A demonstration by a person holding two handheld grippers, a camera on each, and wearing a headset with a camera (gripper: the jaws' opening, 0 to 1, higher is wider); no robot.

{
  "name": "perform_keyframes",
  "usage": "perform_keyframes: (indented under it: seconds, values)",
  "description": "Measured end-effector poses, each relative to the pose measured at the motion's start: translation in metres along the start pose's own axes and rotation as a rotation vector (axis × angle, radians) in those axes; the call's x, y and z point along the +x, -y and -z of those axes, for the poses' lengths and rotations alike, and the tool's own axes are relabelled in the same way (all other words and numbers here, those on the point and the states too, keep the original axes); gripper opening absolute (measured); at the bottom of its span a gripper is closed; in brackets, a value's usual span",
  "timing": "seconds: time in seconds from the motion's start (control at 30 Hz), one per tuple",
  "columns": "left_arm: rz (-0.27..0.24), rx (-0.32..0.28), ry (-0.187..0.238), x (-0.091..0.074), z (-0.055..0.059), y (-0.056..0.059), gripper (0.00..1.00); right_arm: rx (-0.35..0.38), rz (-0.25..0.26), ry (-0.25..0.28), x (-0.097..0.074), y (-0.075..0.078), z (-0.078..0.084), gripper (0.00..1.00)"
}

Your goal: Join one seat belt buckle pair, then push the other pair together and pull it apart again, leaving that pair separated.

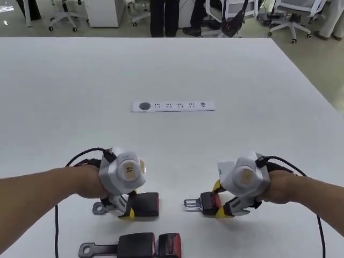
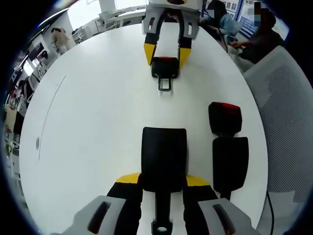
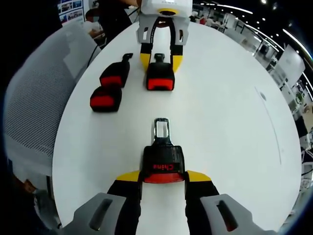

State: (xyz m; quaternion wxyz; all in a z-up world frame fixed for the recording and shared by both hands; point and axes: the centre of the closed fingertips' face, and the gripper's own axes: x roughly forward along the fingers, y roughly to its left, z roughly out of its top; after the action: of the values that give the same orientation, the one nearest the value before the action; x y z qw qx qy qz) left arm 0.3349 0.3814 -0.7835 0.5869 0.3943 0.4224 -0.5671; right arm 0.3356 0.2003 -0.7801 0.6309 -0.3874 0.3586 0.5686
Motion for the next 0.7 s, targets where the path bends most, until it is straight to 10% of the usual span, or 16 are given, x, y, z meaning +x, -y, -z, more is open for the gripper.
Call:
perform_keyframes:
  seconds: [0.7]
  values:
    - [-0.031,-0.031,0.003,0.0001,0.0054,-0.0060,0.36,-0.022,0.026,-0.023,-0.0027,0.0017,0.0066,0.38]
